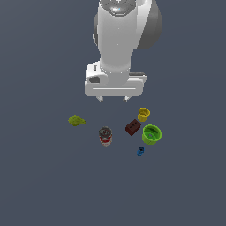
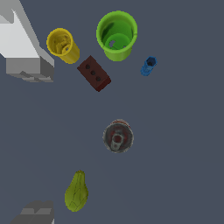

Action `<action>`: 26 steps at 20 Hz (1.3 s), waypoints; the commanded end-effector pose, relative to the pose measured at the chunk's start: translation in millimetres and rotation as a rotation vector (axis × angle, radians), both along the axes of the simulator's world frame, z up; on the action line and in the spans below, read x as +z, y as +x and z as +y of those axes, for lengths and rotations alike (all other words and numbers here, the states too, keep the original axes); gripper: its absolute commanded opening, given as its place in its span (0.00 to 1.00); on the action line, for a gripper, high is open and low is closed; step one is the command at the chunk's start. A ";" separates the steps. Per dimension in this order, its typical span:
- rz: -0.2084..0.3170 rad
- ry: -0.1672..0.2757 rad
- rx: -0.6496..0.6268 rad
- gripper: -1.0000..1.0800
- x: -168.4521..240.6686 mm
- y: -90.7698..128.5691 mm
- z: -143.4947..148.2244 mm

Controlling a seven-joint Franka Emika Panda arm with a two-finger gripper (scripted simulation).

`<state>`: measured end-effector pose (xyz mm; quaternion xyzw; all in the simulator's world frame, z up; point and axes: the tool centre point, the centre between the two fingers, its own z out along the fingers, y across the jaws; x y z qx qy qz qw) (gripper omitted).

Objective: Pick up a designated object from a clutter of objects.

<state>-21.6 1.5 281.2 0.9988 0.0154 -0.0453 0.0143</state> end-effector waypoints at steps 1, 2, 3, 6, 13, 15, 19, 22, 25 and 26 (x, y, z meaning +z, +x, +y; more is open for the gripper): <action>0.000 0.000 0.000 0.96 0.0 0.0 0.0; 0.000 0.000 0.001 0.96 -0.1 0.1 0.4; 0.001 0.000 0.006 0.96 -0.3 0.3 1.8; 0.005 -0.002 0.033 0.96 -1.9 1.5 11.1; 0.011 -0.004 0.071 0.96 -5.0 3.4 24.1; 0.011 -0.004 0.072 0.96 -3.8 2.8 23.8; 0.010 -0.003 0.068 0.96 -5.8 3.8 23.4; 0.005 -0.001 0.052 0.96 -11.9 6.6 21.5; -0.002 0.002 0.025 0.96 -21.6 11.0 18.0; -0.004 0.003 0.015 0.96 -25.7 12.7 16.5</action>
